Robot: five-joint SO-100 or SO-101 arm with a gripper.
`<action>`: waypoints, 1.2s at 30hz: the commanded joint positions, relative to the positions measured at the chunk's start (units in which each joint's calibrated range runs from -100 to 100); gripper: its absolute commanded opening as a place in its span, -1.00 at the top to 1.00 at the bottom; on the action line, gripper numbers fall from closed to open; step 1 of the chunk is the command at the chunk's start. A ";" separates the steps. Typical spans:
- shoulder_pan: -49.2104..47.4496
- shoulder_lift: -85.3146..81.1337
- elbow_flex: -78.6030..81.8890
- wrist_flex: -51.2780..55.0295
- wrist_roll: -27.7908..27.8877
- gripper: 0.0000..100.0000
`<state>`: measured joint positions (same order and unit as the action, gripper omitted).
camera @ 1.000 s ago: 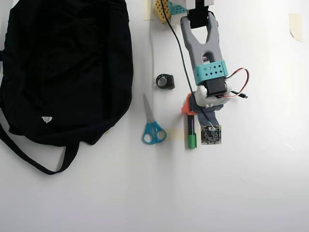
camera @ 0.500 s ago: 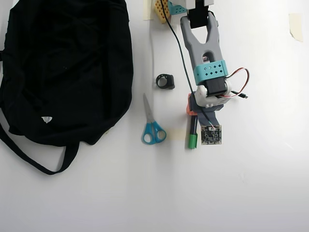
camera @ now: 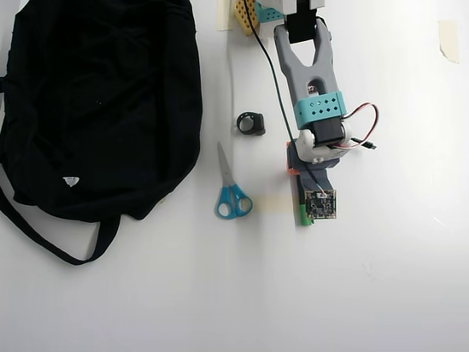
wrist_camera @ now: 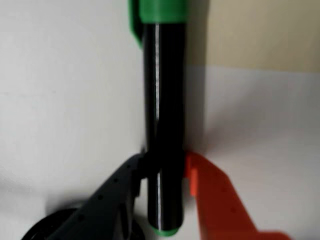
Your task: Put the green marker into the black bag
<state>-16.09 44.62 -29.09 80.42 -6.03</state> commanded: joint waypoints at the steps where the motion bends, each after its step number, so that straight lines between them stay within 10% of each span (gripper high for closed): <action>1: 0.01 -0.72 -1.91 -0.06 -0.05 0.90; 36: -0.14 -2.22 -2.09 0.20 0.26 0.96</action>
<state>-16.09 44.62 -29.09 80.42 -5.93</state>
